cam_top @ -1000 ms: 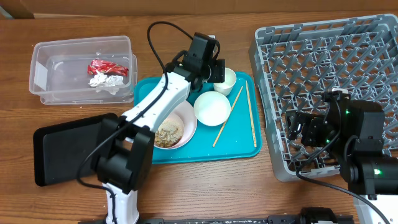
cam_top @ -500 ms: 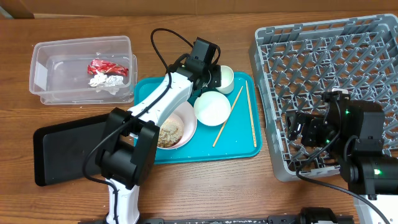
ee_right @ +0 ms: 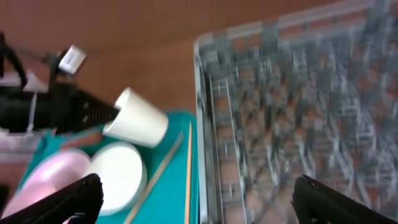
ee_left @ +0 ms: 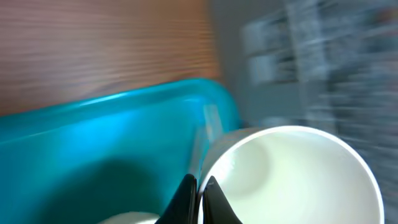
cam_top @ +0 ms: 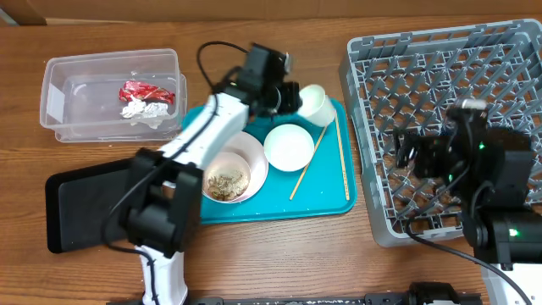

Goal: Sort waste into correct bins and load items into the dishwasher
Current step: 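Lift the cup toward the rack and grasp it with the right gripper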

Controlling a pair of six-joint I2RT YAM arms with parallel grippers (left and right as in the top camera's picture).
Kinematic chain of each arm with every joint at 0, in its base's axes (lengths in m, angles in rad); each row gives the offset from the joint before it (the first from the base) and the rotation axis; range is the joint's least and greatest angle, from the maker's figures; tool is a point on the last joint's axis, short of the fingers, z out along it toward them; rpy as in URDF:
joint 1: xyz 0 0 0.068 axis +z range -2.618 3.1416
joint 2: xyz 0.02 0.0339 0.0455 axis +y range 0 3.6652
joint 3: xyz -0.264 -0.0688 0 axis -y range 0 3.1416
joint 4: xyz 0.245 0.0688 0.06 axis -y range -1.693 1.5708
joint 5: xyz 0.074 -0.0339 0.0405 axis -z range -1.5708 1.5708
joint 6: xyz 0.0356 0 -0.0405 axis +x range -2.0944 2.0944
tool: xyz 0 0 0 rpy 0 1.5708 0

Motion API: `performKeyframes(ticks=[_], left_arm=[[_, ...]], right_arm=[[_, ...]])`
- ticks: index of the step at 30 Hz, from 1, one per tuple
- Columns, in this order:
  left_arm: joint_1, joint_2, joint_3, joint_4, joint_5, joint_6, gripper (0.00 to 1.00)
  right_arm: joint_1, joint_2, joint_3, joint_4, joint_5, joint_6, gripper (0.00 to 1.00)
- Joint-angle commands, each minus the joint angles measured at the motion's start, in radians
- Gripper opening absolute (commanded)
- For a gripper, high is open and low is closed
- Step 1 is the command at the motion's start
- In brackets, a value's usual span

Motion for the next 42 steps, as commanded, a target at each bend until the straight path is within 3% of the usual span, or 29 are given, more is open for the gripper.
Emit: performKeyframes(ticks=[1,6,14,30,42], left_arm=[[0.069,-0.08,0.03,0.045,0.52,-0.064,0.04],[0.098,-0.08,0.03,0.053,0.822,-0.064,0.04],[0.093,-0.08,0.03,0.052,0.914,-0.069,0.04],[0.054,-0.08,0.03,0.069,0.88,-0.125,0.04],[0.012,-0.08,0.03,0.227,0.884,-0.3,0.04]], right_arm=[[-0.002,0.032,0.025,0.082,-0.045,-0.008,1.0],[-0.002,0.148,0.025,0.204,-0.463,-0.137,1.0],[-0.002,0.278,0.025,0.348,-0.742,-0.136,1.0],[-0.002,0.302,0.021,0.298,-0.816,-0.132,1.0],[-0.002,0.303,0.016,0.292,-0.816,-0.132,1.0]])
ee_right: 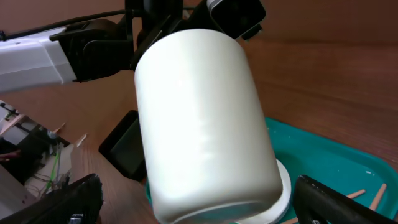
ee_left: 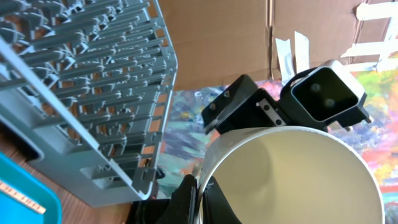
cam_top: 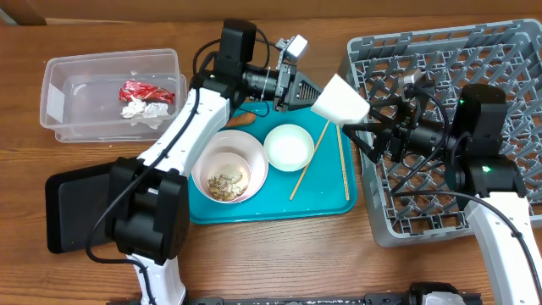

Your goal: Sort waste into correct bins and load items into the dishwasher

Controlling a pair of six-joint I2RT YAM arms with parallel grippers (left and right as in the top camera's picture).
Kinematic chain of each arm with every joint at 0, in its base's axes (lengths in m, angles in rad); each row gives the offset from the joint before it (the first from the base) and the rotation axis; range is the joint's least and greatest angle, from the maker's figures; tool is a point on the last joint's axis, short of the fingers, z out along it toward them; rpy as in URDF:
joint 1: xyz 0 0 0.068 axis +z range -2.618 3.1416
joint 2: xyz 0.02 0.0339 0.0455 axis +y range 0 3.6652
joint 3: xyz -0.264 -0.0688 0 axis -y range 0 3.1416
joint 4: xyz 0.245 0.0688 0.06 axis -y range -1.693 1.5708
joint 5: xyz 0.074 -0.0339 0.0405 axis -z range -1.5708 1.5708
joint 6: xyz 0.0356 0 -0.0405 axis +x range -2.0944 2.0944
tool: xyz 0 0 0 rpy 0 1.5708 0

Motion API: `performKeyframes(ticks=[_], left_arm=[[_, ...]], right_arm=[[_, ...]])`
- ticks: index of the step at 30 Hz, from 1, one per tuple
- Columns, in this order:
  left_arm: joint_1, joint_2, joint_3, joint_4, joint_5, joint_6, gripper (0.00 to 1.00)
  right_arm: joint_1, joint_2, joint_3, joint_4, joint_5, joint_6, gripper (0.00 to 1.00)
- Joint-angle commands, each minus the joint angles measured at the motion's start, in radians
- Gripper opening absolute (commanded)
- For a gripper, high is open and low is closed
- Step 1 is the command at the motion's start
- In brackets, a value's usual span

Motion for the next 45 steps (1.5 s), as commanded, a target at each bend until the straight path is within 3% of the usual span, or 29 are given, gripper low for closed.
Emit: performKeyframes(ticks=[1,7,16,26,28,30,32,35,38,45], left_arm=[[-0.025,-0.025,0.014,0.027,0.007,-0.073,0.04],[-0.04,-0.025,0.014,0.024,0.008,-0.073,0.04],[-0.04,-0.025,0.014,0.024,0.007,-0.073,0.04],[-0.04,-0.025,0.014,0.026,0.003,-0.073,0.07],[-0.04,-0.025,0.014,0.033,-0.001,-0.072,0.19],[-0.035,-0.025,0.014,0.035,-0.021,-0.06,0.54],[-0.026,-0.025,0.014,0.033,-0.065,-0.013,0.75],[-0.009,-0.025,0.014,-0.002,-0.148,0.053,0.85],[0.016,-0.026,0.014,-0.088,-0.259,0.132,0.88],[0.079,-0.068,0.014,-0.434,-0.66,0.352,0.96]], right_arm=[[-0.001,0.0,0.011,0.005,-0.016,-0.005,0.99],[-0.001,0.0,0.011,0.018,-0.016,-0.005,0.93],[-0.001,0.0,0.011,0.031,-0.016,-0.005,0.73],[-0.001,0.0,0.011,0.019,-0.016,-0.005,0.59],[-0.001,0.0,0.011,0.018,-0.016,-0.005,0.56],[-0.002,0.0,0.011,0.011,-0.012,-0.004,0.53],[-0.002,0.0,0.011,-0.005,0.033,-0.003,0.53],[-0.002,-0.001,0.011,-0.041,0.179,0.032,0.53],[-0.002,-0.001,0.011,-0.08,0.347,0.056,0.53],[-0.071,-0.002,0.067,-0.159,0.67,0.24,0.49]])
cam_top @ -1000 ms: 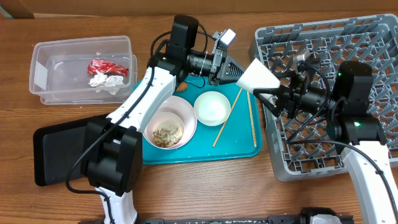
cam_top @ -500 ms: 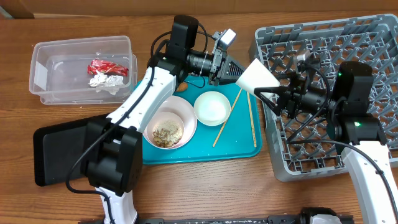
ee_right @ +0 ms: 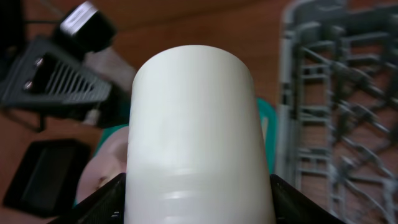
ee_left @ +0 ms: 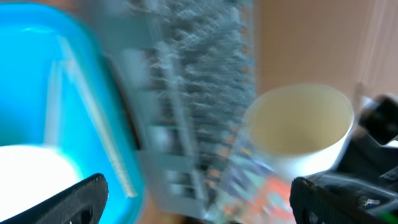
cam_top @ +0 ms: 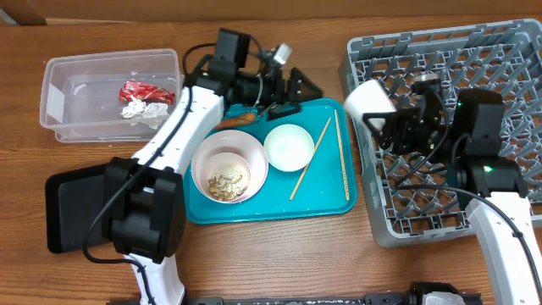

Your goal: Sort waste into correct bins and load items into the dishwasher

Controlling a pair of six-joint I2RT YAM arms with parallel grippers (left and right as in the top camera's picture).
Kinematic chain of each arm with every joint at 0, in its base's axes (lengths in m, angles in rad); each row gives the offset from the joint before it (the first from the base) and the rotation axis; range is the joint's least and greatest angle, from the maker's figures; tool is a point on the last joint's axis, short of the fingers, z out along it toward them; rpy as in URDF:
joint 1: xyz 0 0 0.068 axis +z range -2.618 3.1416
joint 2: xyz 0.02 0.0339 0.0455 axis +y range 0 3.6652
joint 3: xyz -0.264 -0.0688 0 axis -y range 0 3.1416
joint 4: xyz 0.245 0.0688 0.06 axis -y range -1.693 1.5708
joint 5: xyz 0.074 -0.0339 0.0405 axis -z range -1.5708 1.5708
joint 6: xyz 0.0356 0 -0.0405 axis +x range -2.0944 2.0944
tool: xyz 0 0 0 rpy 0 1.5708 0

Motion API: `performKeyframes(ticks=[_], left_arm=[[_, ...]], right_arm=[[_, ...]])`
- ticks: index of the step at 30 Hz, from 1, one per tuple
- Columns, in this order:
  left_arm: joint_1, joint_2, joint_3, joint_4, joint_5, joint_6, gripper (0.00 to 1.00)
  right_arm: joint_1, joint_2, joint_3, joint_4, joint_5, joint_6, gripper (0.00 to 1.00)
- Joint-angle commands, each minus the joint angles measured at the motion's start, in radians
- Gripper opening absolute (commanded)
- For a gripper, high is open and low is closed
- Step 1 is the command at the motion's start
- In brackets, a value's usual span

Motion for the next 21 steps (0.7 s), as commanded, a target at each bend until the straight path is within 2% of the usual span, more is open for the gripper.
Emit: performKeyframes(ticks=[1,5,11,15,21], left_arm=[[0.025,-0.084,0.008,-0.108,-0.318,0.174,0.96],[0.029,-0.193,0.008,-0.238,-0.61,0.24,0.98],[0.031,-0.374,0.008,-0.404,-0.952,0.216,1.0],[0.031,-0.446,0.008,-0.492,-1.058,0.216,1.0],[0.031,-0.481,0.008,-0.542,-1.066,0.186,1.0]], right_arm=[[-0.063,-0.002,0.08,-0.033,0.247,0.128,0.47],[-0.162,0.001,0.19,-0.15,0.293,0.134,0.47],[-0.355,0.051,0.361,-0.39,0.323,0.133,0.47],[-0.501,0.127,0.407,-0.53,0.328,0.145,0.47],[-0.67,0.27,0.409,-0.638,0.449,0.214,0.47]])
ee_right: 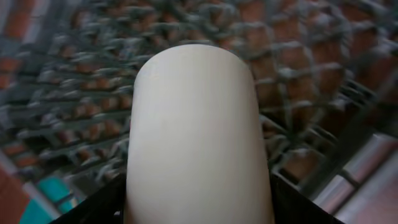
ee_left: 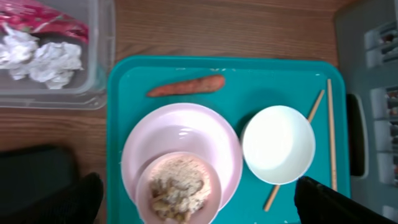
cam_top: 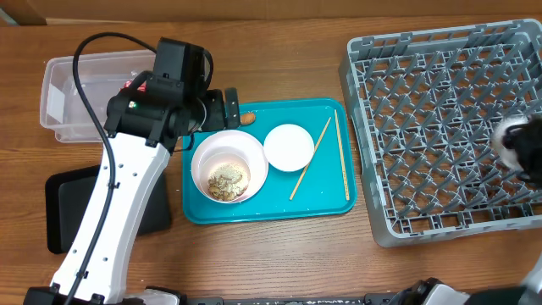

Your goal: Sort waste into correct bins and load items into the dishwasher

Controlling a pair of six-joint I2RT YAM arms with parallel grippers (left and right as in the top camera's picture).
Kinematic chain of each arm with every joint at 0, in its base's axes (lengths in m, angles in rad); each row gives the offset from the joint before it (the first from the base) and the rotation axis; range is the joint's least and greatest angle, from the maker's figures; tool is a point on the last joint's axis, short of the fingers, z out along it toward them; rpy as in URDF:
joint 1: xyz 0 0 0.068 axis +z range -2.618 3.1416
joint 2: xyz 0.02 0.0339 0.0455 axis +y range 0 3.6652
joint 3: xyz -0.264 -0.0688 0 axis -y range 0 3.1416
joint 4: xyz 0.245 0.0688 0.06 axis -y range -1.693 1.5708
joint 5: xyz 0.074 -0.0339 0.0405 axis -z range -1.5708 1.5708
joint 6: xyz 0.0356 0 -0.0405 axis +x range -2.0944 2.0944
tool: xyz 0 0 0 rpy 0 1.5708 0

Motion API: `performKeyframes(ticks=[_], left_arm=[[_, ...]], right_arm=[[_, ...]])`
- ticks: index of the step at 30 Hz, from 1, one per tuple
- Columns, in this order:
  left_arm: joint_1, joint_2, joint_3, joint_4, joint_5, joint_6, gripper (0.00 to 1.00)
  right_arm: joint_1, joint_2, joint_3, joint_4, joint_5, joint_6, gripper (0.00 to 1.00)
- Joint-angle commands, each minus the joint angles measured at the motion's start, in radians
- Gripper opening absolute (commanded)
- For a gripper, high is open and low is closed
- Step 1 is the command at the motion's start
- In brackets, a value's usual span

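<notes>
A white cup (ee_right: pixel 196 130) fills the right wrist view, and my right gripper (ee_right: pixel 199 208) is shut on it over the grey dish rack (cam_top: pixel 423 127), at the rack's far right (cam_top: pixel 515 142). My left gripper (cam_top: pixel 216 108) hangs open and empty above the teal tray (cam_top: pixel 254 212), near its upper left corner. On the tray lie a carrot (ee_left: pixel 186 86), a pink bowl of food scraps (ee_left: pixel 180 180), a white bowl (ee_left: pixel 278 144) and two chopsticks (ee_left: pixel 330 137).
A clear bin (cam_top: pixel 63 93) holding a red wrapper (ee_left: pixel 50 28) and crumpled tissue (ee_left: pixel 43 59) stands at the back left. A black bin (cam_top: pixel 63 212) sits at the front left, partly under the left arm.
My right gripper has carried the white cup from the rack's left edge to its far right side. My left gripper has drawn back from the tray's top middle to its upper left corner.
My left gripper was shut on the cup's rim at the back of the tray. Then it held the cup up between tray and rack, inside my open right gripper. Then the right gripper held it and the left was open. Now the cup is over the rack.
</notes>
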Motion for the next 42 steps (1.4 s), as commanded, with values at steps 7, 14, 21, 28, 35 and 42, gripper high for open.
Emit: performKeyframes(ticks=[7,14,21,28,35,42], left_arm=[[-0.001,-0.01,0.009,-0.005,-0.061,-0.007,1.0],[-0.001,-0.01,0.009,-0.005,-0.061,-0.007,1.0],[-0.001,-0.01,0.009,-0.005,-0.061,-0.007,1.0],[-0.001,-0.01,0.009,-0.012,-0.061,-0.007,1.0],[-0.001,-0.009,0.009,-0.014,-0.051,-0.008,1.0],[-0.001,-0.005,0.009,-0.027,-0.017,-0.039,1.0]], right_arm=[[-0.076,0.119,0.017,0.041,0.085,0.095,0.48],[-0.076,0.132,0.017,0.037,0.121,0.108,0.52],[-0.074,0.133,0.017,0.02,0.092,0.107,0.93],[-0.074,0.133,0.017,0.061,-0.032,0.107,1.0],[-0.035,0.128,0.017,0.087,-0.351,-0.039,0.95],[0.222,0.075,0.017,0.094,-0.436,-0.169,0.91]])
